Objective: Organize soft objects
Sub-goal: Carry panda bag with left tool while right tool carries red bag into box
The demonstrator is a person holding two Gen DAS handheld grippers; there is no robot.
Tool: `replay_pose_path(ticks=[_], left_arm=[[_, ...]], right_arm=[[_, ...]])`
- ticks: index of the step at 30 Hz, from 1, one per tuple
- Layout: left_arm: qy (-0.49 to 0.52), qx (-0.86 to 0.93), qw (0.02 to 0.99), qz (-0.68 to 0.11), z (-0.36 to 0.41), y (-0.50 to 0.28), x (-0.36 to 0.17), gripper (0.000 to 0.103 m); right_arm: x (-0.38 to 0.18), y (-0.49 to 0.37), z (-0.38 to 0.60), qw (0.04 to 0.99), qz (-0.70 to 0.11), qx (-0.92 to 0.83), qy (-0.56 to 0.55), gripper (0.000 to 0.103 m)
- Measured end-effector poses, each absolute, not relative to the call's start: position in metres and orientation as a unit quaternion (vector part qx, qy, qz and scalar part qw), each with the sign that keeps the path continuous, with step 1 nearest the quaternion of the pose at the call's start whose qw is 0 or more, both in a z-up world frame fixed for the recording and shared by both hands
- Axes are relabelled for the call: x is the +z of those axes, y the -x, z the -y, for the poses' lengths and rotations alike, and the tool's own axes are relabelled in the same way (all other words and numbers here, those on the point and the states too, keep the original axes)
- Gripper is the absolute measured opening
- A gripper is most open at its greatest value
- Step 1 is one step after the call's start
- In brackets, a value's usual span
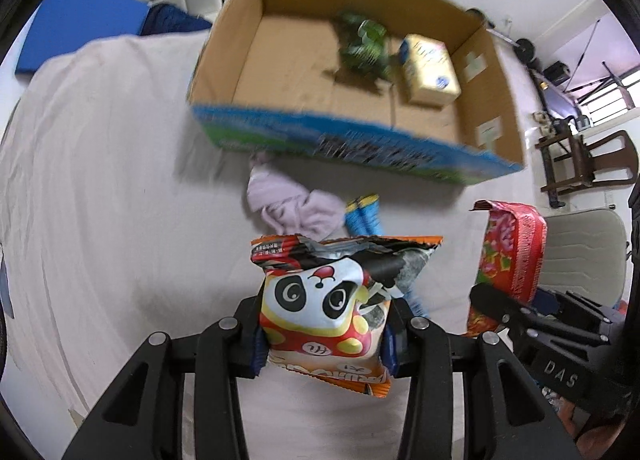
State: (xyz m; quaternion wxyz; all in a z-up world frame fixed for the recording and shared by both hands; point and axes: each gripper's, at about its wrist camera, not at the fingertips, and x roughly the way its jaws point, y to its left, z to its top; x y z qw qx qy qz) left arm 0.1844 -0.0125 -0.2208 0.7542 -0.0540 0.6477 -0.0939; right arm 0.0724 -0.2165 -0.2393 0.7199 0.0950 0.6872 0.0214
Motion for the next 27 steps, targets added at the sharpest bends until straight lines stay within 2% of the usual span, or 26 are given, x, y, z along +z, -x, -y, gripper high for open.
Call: replay_pose_path(ticks=[8, 12, 18, 27], left_arm=[[0.049, -0.119, 0.782, -0.61, 0.022, -0.222, -0.162, 0.039], [0.038, -0.128, 0.787, -0.602, 0.029, -0.25, -0.152, 0.039], [0.022, -0.123, 0.781, -0.612, 0.027, -0.302, -0.16, 0.039], [0.021, -0.1, 0.758, -0.644, 0.017, -0.383, -0.203, 0.039]], right_arm=[[-0.166, -0.097, 0.219, 0.755, -0.646, 0.038, -0.107, 0.05], [-0.153, -0.117, 0.217, 0.763, -0.636, 0.034, -0.111, 0.05], [-0.159, -0.166, 0.221, 0.767, -0.634, 0.009, -0.098, 0.05], [-0.213, -0.222, 0.234, 0.745, -0.656, -0.045, -0.112, 0.05]])
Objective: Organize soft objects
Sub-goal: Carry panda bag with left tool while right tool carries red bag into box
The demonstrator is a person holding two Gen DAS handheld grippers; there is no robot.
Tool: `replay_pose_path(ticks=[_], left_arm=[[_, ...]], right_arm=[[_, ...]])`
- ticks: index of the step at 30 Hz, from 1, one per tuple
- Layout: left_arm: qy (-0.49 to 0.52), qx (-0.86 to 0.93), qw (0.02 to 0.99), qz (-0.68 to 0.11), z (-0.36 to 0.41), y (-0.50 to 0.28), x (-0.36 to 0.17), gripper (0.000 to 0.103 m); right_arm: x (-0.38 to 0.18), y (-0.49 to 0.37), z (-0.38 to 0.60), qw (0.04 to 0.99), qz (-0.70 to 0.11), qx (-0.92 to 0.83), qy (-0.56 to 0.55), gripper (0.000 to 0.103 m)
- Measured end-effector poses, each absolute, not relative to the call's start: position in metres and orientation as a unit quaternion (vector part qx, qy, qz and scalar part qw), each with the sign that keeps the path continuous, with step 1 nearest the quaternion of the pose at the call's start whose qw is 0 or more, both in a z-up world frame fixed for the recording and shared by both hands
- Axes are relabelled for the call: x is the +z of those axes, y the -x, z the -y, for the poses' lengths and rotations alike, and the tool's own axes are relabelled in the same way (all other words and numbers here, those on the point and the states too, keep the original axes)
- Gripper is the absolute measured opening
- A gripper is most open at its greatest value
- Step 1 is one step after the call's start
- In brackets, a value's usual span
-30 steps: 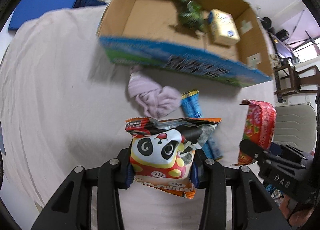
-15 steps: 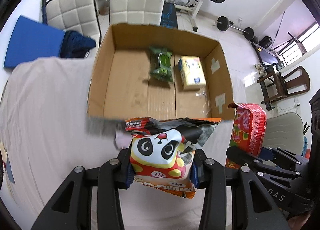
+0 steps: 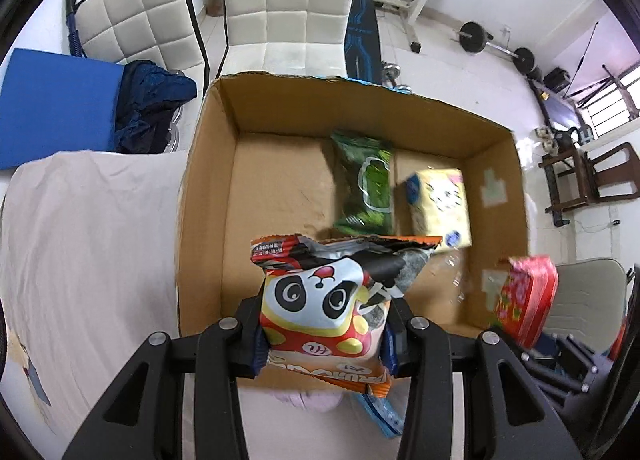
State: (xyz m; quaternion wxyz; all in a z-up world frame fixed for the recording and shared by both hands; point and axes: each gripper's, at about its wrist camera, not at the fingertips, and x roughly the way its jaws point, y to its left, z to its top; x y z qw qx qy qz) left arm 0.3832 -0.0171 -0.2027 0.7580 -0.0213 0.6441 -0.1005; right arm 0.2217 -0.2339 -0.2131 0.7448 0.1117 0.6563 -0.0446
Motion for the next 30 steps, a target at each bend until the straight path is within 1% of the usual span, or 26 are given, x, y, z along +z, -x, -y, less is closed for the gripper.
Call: replay_pose_path(ticks=[7, 15, 21, 23, 28, 30], left_arm=[[0.007, -0.091, 0.736, -0.671, 0.018, -0.427, -0.246, 0.039], [-0.01, -0.091, 0.718, -0.69, 0.025, -0.46, -0.281, 0.039], [-0.009, -0.092, 0.712, -0.696, 0.027, -0.475, -0.294, 0.04], [-0.011, -0.091, 0.711, -0.697, 0.027, -0.478, -0.295, 0.042], [-0.005, -0.084, 0.69, -0.719, 0.029, -0.484, -0.301, 0.043], [0.001, -0.081, 0.693, -0.717, 0.028, -0.484, -0.298, 0.046]], right_arm=[[-0.263, -0.242, 0.228, 0.723, -0.679, -0.066, -0.113, 0.05], [-0.303, -0.257, 0.221, 0.704, -0.7, -0.077, -0.092, 0.05], [-0.32, -0.258, 0.218, 0.695, -0.71, -0.08, -0.08, 0.05], [-0.323, -0.26, 0.217, 0.693, -0.712, -0.079, -0.079, 0.051], [-0.334, -0.266, 0.221, 0.68, -0.724, -0.075, -0.088, 0.051], [-0.335, -0.267, 0.222, 0.678, -0.725, -0.074, -0.093, 0.052]])
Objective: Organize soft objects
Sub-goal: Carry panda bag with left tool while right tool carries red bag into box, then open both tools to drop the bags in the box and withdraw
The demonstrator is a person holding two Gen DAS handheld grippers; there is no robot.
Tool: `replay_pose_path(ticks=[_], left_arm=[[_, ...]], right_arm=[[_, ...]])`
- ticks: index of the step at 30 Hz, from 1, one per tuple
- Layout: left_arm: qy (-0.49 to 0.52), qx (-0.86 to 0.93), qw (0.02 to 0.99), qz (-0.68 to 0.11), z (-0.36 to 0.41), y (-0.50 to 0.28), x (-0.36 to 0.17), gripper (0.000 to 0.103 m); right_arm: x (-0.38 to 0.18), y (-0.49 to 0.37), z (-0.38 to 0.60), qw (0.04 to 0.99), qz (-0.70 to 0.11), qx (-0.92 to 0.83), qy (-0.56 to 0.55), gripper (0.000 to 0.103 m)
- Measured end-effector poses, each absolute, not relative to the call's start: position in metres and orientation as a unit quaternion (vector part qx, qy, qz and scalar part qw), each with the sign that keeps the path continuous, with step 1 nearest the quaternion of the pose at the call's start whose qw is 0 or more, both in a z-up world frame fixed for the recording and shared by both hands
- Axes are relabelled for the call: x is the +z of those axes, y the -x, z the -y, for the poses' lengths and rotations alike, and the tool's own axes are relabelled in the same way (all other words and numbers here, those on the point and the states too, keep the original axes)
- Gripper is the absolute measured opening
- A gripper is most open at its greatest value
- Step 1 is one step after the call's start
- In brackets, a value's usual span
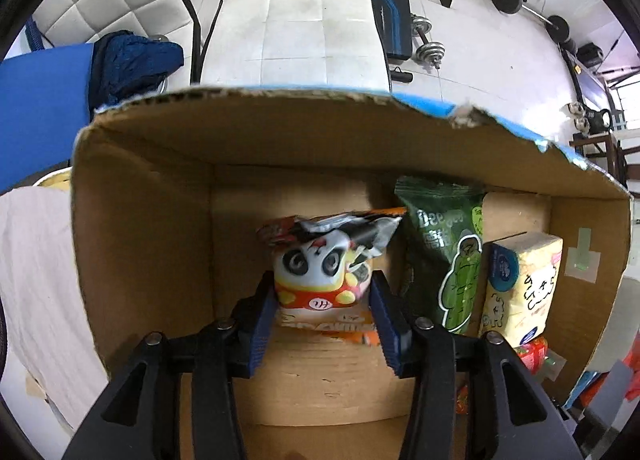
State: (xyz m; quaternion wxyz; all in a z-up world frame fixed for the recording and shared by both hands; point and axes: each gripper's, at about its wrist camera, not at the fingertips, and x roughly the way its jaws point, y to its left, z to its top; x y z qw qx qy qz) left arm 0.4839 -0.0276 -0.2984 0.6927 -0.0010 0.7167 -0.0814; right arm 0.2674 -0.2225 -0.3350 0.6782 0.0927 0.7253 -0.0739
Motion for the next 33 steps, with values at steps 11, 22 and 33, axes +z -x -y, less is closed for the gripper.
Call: replay_pose_path(ticks=[11, 22, 33], left_arm=[[-0.003, -0.083, 0.721, -0.688, 0.023, -0.467, -0.261, 0.066], [0.0, -0.092, 0.757, -0.647, 0.008, -0.403, -0.216, 0.068], [0.02, -0.079, 0.791, -0.607, -0.009, -0.334, -0.178, 0.096]], right_arm=[[-0.312, -0.27, 0.22, 0.698, -0.708, -0.068, -0.083, 0.066], [-0.262, -0.258, 0.218, 0.729, -0.677, -0.065, -0.07, 0.081], [-0.212, -0.231, 0.214, 0.761, -0.643, -0.058, -0.063, 0.1]])
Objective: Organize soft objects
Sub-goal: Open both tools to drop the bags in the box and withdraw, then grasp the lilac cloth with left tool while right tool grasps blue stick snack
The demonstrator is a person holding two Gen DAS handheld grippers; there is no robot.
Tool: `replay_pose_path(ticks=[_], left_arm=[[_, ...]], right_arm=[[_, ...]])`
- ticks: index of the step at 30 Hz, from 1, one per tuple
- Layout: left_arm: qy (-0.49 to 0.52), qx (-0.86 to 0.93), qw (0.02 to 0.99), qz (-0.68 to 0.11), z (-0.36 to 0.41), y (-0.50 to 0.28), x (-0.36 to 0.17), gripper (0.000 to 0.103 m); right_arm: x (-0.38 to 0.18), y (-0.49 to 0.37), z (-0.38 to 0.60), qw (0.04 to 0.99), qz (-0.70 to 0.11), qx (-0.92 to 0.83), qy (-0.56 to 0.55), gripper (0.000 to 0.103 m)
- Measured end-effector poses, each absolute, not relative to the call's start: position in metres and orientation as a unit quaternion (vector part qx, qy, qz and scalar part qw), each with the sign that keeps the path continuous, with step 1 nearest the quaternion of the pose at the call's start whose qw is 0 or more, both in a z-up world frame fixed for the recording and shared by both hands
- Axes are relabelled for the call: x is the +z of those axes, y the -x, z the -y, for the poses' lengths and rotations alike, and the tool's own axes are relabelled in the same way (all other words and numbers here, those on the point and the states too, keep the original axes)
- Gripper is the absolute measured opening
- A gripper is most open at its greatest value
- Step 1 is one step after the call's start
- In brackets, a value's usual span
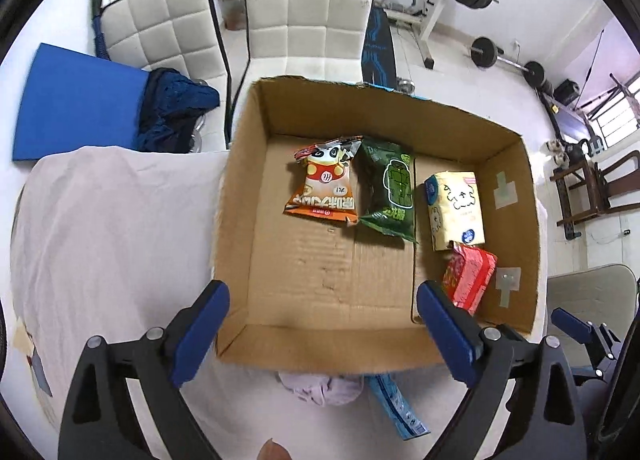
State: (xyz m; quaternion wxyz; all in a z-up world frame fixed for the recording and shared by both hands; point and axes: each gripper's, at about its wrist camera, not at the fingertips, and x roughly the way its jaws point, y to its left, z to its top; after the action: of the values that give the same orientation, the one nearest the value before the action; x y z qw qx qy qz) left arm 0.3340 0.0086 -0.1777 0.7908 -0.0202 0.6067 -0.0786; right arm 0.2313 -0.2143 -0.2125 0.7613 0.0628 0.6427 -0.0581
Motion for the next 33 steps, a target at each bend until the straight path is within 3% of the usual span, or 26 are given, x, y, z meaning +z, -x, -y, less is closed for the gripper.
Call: replay_pose_path(ticks=[16, 22, 27, 33], left_arm=[[0.012, -0.062, 0.849, -0.525, -0.019, -0.248, -0.11, 0.096], [0.023, -0.056, 0.849, -0.526, -0.025, -0.23, -0.109, 0.096], [0.033, -0.043, 0.822, -0.567, -0.035, -0.211, -0.142, 0.096], [0.029, -0.012, 0.781, -0.623, -0.048, -0.193, -0.205, 0.096]], right_arm=[[-0.128, -0.165, 0.203, 0.818, -0.572, -0.049, -0.042, 0.103], [-0.108, -0.149, 0.201, 0.827, -0.559, -0.044, -0.039, 0.103], [-0.136, -0.132, 0.197, 0.805, -0.592, -0.034, -0.04, 0.103], [-0.218, -0.116, 0.186, 0.749, -0.662, -0.015, -0.035, 0.103]])
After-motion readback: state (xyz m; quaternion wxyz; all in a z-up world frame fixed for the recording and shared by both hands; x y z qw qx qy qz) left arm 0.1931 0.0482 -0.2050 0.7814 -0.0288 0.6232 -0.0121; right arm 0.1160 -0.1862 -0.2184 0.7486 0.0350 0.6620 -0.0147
